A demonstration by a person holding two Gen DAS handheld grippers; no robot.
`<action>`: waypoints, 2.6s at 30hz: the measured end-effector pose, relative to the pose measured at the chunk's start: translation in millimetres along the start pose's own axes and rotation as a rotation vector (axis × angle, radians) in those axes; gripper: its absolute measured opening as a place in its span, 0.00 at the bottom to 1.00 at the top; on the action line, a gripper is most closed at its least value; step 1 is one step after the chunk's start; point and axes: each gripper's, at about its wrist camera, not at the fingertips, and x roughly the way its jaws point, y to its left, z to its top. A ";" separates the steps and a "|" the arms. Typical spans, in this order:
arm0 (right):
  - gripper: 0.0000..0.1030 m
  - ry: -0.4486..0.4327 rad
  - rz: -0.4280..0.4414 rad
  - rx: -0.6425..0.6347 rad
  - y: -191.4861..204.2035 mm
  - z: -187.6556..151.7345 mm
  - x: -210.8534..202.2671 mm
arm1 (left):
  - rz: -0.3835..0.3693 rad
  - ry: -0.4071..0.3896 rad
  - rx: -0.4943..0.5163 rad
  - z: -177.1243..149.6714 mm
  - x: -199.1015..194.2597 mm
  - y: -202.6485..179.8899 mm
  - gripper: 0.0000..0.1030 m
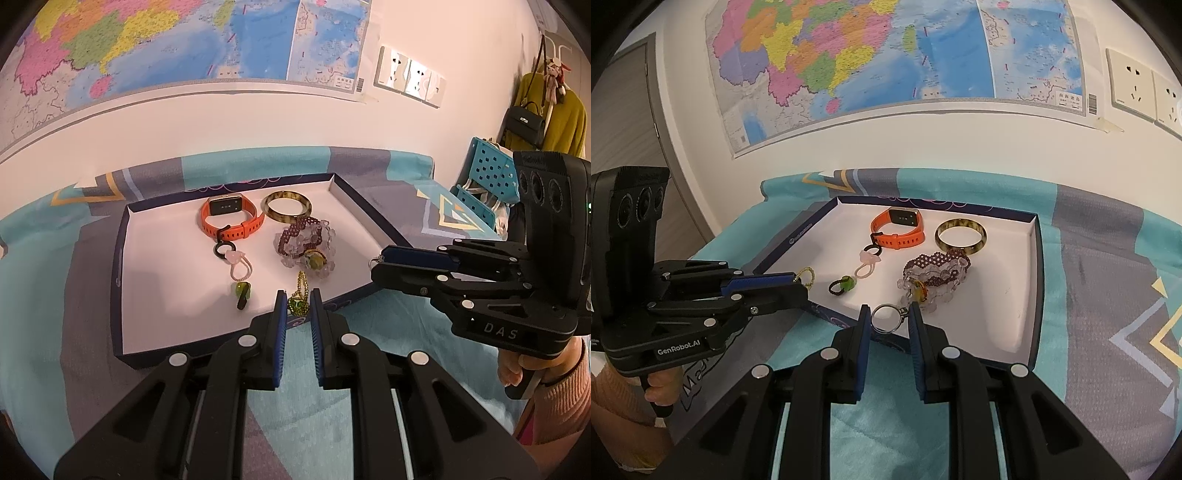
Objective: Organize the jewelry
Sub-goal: 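Carry the silver ring with the right gripper while the left gripper carries the gold pin into the box, then open both grippers to drop the silver ring and gold pin in the box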
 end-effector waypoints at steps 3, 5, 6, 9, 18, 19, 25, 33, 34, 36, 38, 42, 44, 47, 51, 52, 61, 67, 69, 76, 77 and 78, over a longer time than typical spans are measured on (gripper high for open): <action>0.18 0.001 -0.001 0.003 -1.3 0.5 0.8 | 0.003 0.000 -0.001 0.2 0.4 0.2 0.13; 0.18 0.002 -0.002 0.004 -2.5 1.4 2.0 | 0.003 0.001 -0.004 1.4 1.5 0.9 0.13; 0.18 0.002 -0.003 0.005 -2.7 1.2 2.4 | 0.005 0.001 -0.004 1.7 1.9 1.2 0.13; 0.18 0.003 -0.004 0.006 -3.8 1.9 3.7 | 0.009 0.002 -0.008 2.1 2.8 2.3 0.13; 0.18 0.009 -0.011 0.008 -6.7 4.9 9.8 | 0.020 0.005 -0.012 5.0 7.0 6.6 0.13; 0.18 0.010 -0.010 0.009 -6.8 5.3 10.0 | 0.022 0.005 -0.012 5.1 7.4 7.1 0.13; 0.18 0.011 -0.014 0.007 -7.2 7.2 11.8 | 0.028 0.010 -0.016 5.9 10.6 8.9 0.13; 0.18 0.015 -0.017 0.006 -8.9 9.9 15.3 | 0.031 0.014 -0.017 7.1 13.5 10.0 0.13; 0.18 0.017 -0.017 0.007 -9.4 10.3 16.2 | 0.032 0.014 -0.017 7.2 14.1 10.0 0.13; 0.18 0.020 -0.018 0.009 -10.3 11.0 18.1 | 0.035 0.016 -0.018 7.8 15.8 11.2 0.13; 0.18 0.022 -0.019 0.011 -10.9 11.1 19.3 | 0.036 0.019 -0.020 8.3 17.7 12.4 0.13; 0.18 0.026 -0.020 0.013 -11.9 12.0 21.4 | 0.039 0.025 -0.022 9.1 21.2 14.5 0.13; 0.18 0.028 -0.019 0.012 -11.7 12.6 22.2 | 0.040 0.027 -0.023 9.6 22.8 15.3 0.13; 0.18 0.031 -0.020 0.011 -11.8 13.0 23.5 | 0.043 0.031 -0.025 10.2 25.4 16.1 0.13; 0.18 0.035 -0.022 0.012 -11.9 14.2 25.5 | 0.044 0.035 -0.026 11.1 27.5 16.9 0.13; 0.18 0.036 -0.022 0.012 -11.9 14.3 25.7 | 0.044 0.035 -0.026 11.2 27.6 16.8 0.13; 0.18 0.041 -0.021 0.008 -12.3 15.2 27.8 | 0.051 0.046 -0.031 11.9 33.2 19.1 0.13; 0.18 0.049 -0.018 0.008 -13.1 15.6 31.3 | 0.055 0.052 -0.034 12.3 36.3 20.6 0.13; 0.18 0.052 -0.019 0.009 -14.2 15.8 33.2 | 0.057 0.054 -0.035 12.5 37.2 20.8 0.13; 0.18 0.059 -0.018 0.014 -16.4 15.7 35.8 | 0.061 0.061 -0.037 12.8 40.2 21.2 0.13; 0.18 0.061 -0.019 0.015 -16.7 15.7 36.5 | 0.061 0.063 -0.038 12.8 40.8 21.3 0.13; 0.18 0.062 -0.020 0.015 -16.5 15.9 37.4 | 0.062 0.065 -0.038 12.7 41.6 21.5 0.13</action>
